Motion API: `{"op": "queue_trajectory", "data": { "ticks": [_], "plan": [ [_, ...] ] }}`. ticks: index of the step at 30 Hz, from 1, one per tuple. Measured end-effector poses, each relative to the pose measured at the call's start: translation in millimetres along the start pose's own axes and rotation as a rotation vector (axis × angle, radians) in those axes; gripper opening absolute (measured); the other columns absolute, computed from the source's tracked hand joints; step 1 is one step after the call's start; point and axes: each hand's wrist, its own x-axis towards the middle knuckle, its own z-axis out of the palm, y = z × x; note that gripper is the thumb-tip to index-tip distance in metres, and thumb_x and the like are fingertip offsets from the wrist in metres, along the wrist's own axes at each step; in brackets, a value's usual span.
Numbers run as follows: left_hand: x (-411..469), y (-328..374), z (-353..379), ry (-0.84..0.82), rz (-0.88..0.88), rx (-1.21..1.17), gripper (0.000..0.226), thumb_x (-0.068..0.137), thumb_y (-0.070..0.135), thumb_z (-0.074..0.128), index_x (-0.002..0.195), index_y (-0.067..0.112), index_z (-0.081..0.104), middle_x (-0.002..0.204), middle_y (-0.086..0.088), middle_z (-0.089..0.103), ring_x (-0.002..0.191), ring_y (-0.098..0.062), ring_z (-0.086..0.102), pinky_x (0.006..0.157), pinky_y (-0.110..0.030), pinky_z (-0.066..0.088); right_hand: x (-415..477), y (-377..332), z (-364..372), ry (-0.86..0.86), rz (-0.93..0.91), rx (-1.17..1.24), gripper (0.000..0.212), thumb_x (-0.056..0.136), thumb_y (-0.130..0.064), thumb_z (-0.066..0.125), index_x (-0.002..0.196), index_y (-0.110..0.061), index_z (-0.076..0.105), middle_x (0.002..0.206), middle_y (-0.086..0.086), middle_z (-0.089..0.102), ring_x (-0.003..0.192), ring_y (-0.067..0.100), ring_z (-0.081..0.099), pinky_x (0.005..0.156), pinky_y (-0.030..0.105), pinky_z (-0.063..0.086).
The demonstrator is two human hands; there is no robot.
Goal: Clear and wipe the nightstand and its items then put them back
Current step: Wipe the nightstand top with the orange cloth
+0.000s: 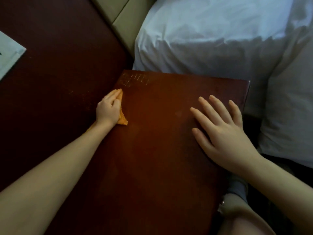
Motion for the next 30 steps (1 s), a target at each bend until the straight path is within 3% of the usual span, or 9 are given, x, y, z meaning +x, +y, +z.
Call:
{"op": "queue_trajectory", "data": {
  "ticks": [6, 18, 25, 30],
  "plan": [
    [45.7, -9.9, 3.2, 0.012, -0.039, 0.023, 0.043, 0.095, 0.022, 0.033, 0.134, 0.017, 0.048, 0.142, 0.0, 0.044, 0.131, -0.016, 0.038, 0.11, -0.031, 0.024, 12.9, -6.9, 11.4, -0.057, -0.028, -0.085, 0.055, 0.091, -0.045, 0.03, 0.131, -0.014, 0.052, 0.141, 0.012, 0.045, 0.134, 0.033, 0.035, 0.108, 0.051, 0.009],
    [29.8, -21.2, 1.9, -0.07, 0.231, -0.02, 0.04, 0.095, 0.02, 0.038, 0.133, 0.014, 0.05, 0.14, -0.001, 0.045, 0.129, -0.01, 0.038, 0.105, -0.021, 0.025, 14.0, -6.1, 11.7, -0.034, -0.076, -0.101, 0.052, 0.091, -0.042, 0.034, 0.13, -0.015, 0.053, 0.138, 0.01, 0.048, 0.131, 0.033, 0.039, 0.106, 0.052, 0.016],
    [71.8, -7.2, 11.9, -0.034, 0.097, 0.047, 0.042, 0.096, 0.022, 0.034, 0.136, 0.014, 0.045, 0.144, -0.004, 0.041, 0.133, -0.018, 0.035, 0.105, -0.025, 0.022, 13.0, -4.1, 12.3, -0.03, -0.082, -0.1, 0.051, 0.091, -0.041, 0.034, 0.13, -0.015, 0.053, 0.139, 0.01, 0.048, 0.131, 0.032, 0.039, 0.105, 0.053, 0.017],
    [83.5, -1.7, 14.5, -0.043, 0.102, -0.016, 0.041, 0.094, 0.021, 0.038, 0.133, 0.016, 0.05, 0.142, 0.001, 0.044, 0.131, -0.013, 0.037, 0.103, -0.021, 0.022, 12.6, -3.1, 12.6, -0.032, -0.086, -0.096, 0.051, 0.092, -0.041, 0.033, 0.131, -0.015, 0.052, 0.139, 0.01, 0.047, 0.132, 0.031, 0.038, 0.106, 0.052, 0.016]
  ]
}}
